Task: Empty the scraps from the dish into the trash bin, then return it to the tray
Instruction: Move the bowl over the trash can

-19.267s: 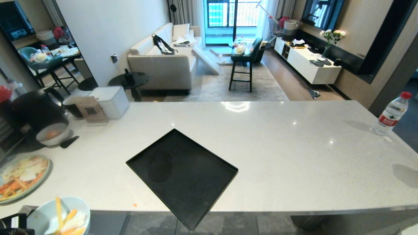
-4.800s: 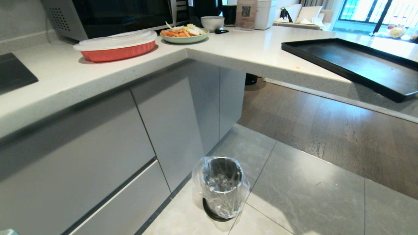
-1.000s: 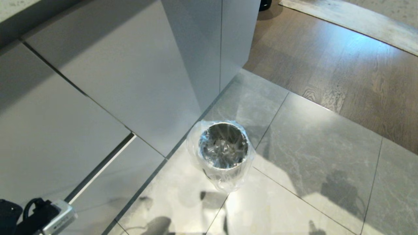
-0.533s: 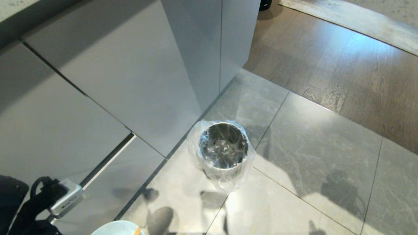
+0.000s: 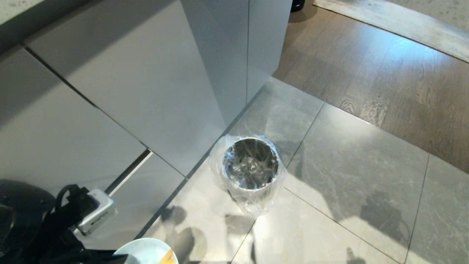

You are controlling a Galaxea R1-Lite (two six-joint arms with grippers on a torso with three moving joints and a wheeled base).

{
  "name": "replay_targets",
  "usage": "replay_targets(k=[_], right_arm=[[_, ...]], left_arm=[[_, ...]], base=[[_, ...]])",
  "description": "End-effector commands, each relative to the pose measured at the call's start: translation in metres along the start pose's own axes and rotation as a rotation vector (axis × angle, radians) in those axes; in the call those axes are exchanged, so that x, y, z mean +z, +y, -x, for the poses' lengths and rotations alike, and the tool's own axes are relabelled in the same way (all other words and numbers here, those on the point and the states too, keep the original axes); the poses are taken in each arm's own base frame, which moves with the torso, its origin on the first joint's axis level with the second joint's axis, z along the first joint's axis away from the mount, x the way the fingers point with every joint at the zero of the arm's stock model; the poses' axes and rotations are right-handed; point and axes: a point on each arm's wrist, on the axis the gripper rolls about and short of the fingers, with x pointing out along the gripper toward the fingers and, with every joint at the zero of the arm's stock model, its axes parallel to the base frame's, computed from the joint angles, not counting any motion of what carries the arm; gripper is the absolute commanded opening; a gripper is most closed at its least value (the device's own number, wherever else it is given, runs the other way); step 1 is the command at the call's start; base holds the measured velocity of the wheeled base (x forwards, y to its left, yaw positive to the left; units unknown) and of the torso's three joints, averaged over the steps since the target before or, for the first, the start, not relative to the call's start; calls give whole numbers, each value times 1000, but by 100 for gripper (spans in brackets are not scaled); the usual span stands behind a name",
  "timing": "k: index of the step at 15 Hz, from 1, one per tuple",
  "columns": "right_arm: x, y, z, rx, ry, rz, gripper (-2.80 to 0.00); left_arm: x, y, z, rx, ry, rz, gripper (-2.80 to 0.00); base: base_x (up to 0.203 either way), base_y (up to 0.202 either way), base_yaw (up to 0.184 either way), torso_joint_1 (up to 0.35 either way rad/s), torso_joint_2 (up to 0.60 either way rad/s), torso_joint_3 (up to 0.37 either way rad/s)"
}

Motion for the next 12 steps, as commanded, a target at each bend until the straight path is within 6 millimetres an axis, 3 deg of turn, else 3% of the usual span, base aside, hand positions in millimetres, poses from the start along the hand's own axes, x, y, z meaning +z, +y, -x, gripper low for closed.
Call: replay_targets(k=[1, 5, 12], right_arm=[[0, 0, 0, 0, -1, -1, -280], [0, 0, 0, 0, -1, -1, -280], [0, 0, 0, 0, 0, -1, -280]], left_arm=[[4, 0, -6, 38, 24, -5, -280], [21, -1, -28, 67, -41, 7, -280], [21, 8, -40, 129, 7, 47, -280]], base=[[0, 0, 0, 0, 0, 0], [0, 0, 0, 0, 0, 0], [0, 0, 0, 0, 0, 0]])
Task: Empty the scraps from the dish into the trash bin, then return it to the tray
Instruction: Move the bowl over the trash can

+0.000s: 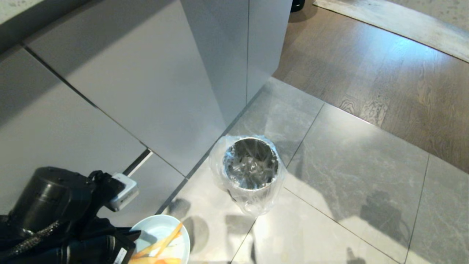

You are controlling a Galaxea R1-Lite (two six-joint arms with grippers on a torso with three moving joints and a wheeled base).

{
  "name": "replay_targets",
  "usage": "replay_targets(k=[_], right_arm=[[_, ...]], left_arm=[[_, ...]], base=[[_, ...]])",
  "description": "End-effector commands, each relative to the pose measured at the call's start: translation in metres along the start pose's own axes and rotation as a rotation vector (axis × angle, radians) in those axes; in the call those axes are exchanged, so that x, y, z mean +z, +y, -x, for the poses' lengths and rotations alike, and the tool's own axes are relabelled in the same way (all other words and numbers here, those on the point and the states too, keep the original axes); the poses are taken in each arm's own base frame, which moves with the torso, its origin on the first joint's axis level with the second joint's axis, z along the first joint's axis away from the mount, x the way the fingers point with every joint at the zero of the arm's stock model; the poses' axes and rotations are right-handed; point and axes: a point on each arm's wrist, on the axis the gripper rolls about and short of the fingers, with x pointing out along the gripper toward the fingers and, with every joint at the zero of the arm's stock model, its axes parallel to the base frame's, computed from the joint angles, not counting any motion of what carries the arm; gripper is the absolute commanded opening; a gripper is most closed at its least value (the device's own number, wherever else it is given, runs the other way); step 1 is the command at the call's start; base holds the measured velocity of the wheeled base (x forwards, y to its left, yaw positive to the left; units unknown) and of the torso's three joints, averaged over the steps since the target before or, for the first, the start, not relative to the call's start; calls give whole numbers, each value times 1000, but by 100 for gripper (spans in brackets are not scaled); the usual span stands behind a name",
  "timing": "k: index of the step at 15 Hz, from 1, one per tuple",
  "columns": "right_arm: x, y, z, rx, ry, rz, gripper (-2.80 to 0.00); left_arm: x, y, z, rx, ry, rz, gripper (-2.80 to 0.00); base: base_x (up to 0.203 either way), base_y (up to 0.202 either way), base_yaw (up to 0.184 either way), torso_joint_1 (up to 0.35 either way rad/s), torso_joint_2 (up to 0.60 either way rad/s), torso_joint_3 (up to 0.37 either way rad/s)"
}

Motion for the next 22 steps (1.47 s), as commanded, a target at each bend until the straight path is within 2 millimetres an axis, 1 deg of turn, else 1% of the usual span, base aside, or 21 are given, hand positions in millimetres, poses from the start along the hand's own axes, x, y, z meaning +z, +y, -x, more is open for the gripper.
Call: replay_targets(k=[1, 2, 5, 7, 9, 12, 13, 20, 22], right_arm=[[0, 0, 0, 0, 0, 0, -280], [0, 0, 0, 0, -1, 0, -280], [0, 0, 0, 0, -1, -1, -280], [0, 0, 0, 0, -1, 1, -280], [0, 0, 0, 0, -1, -1, -280], [0, 0, 0, 0, -1, -1, -280], [0, 0, 0, 0, -1, -1, -280], [0, 0, 0, 0, -1, -1, -280], [0, 0, 0, 0, 0, 0, -280]], left_arm=[[2, 2, -10, 19, 39, 4, -280], [3, 6, -13, 35, 51, -21, -280], [13, 27, -32, 108, 49, -171, -280], [21, 27, -43, 110, 40, -193, -280], [34, 25, -52, 106, 21, -240, -280], [58, 26, -55, 112, -25, -328, -280], [64, 22, -55, 103, -41, -352, -280], [82, -12, -51, 33, -111, -441, -280], [91, -19, -59, 21, -115, -472, -280]], base=[[0, 0, 0, 0, 0, 0], [0, 0, 0, 0, 0, 0], [0, 0, 0, 0, 0, 0], [0, 0, 0, 0, 0, 0], [0, 0, 0, 0, 0, 0], [0, 0, 0, 0, 0, 0], [0, 0, 0, 0, 0, 0], [0, 0, 0, 0, 0, 0], [0, 0, 0, 0, 0, 0]])
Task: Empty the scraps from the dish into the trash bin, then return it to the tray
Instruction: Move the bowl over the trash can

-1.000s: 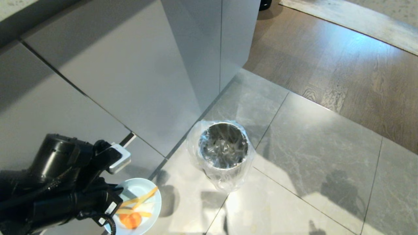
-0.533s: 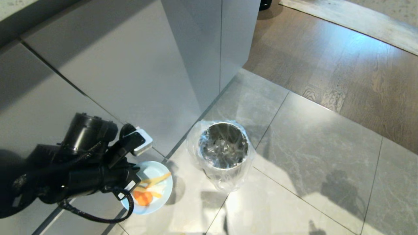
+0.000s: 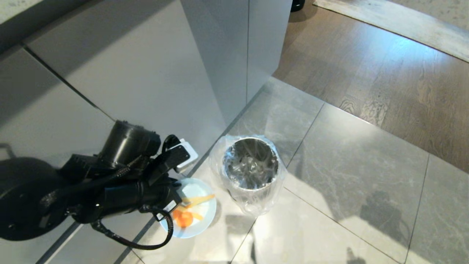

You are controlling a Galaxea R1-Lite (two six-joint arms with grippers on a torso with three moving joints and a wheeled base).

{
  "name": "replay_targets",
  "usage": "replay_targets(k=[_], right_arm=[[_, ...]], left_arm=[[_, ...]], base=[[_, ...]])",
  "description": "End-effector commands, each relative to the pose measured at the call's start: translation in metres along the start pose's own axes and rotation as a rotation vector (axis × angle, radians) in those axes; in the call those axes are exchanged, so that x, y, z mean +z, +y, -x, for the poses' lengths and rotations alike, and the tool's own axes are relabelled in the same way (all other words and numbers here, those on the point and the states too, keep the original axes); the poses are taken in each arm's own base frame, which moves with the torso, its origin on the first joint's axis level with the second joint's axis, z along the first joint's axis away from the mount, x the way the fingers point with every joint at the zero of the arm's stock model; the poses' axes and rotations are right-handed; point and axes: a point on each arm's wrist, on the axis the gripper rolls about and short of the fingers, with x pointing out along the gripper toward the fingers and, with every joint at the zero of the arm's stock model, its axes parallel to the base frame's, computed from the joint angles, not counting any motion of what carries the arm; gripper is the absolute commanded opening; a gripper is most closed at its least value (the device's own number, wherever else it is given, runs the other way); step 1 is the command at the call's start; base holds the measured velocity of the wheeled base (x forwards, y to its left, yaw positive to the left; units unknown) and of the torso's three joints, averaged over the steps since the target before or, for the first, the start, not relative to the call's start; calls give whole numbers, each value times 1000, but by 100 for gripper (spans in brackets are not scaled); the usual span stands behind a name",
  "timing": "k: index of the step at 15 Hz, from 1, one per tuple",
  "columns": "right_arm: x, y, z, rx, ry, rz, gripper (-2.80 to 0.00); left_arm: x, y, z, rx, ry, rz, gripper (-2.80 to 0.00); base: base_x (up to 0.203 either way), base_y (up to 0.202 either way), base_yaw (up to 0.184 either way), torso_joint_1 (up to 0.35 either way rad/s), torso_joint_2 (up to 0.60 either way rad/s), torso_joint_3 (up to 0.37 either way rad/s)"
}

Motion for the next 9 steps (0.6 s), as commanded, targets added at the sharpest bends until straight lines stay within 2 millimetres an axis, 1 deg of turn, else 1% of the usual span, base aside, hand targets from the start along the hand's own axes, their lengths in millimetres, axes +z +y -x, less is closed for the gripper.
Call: replay_targets(k=[1, 3, 9], right_arm=[[0, 0, 0, 0, -1, -1, -280], [0, 0, 0, 0, -1, -1, -280], [0, 0, 0, 0, -1, -1, -280]], left_arm=[[12, -5, -12, -18, -4, -42, -280], [23, -4, -21, -19, -14, -83, -280], [51, 6, -44, 9, -51, -214, -280]], base=[[0, 0, 0, 0, 0, 0], [0, 0, 0, 0, 0, 0], [0, 0, 0, 0, 0, 0]])
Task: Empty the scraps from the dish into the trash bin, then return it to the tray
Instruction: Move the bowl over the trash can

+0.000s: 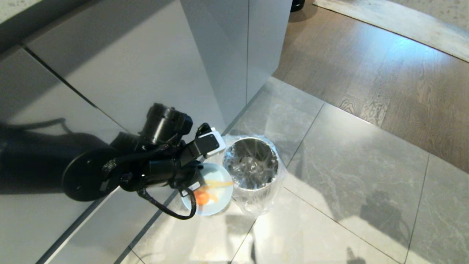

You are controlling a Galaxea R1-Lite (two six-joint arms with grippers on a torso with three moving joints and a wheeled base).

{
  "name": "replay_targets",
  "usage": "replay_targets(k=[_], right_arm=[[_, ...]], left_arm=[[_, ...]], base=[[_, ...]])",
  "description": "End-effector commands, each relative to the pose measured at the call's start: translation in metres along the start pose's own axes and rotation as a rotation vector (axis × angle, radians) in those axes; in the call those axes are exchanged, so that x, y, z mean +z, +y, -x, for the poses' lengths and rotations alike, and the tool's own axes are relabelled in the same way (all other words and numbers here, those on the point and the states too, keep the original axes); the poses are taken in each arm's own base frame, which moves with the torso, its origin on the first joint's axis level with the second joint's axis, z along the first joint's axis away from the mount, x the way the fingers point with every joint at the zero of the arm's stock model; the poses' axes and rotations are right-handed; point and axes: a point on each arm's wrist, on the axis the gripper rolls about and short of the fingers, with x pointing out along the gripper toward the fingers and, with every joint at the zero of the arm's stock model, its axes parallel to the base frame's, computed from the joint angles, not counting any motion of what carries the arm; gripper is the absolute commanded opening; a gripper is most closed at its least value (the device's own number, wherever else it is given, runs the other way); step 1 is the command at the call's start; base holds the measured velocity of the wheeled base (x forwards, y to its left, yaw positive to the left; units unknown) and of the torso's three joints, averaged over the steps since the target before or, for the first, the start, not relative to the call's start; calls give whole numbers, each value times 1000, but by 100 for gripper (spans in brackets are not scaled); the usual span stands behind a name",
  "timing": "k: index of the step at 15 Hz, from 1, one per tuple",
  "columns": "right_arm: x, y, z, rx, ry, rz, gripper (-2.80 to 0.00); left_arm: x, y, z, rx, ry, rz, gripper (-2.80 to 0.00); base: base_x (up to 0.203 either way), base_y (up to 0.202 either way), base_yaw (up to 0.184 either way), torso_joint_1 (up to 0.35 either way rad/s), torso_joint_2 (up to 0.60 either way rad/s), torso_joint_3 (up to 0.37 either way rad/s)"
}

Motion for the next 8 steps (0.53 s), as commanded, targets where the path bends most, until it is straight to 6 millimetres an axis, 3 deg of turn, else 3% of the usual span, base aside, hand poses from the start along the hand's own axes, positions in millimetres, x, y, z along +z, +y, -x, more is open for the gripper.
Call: replay_targets(k=[1, 8], right_arm=[[0, 0, 0, 0, 0, -1, -280], [0, 0, 0, 0, 0, -1, -280]], left_arm=[[8, 6, -16, 8, 0, -47, -280], [46, 40, -30, 115, -96, -177, -280]], base=[[0, 0, 0, 0, 0, 0], [0, 0, 0, 0, 0, 0]])
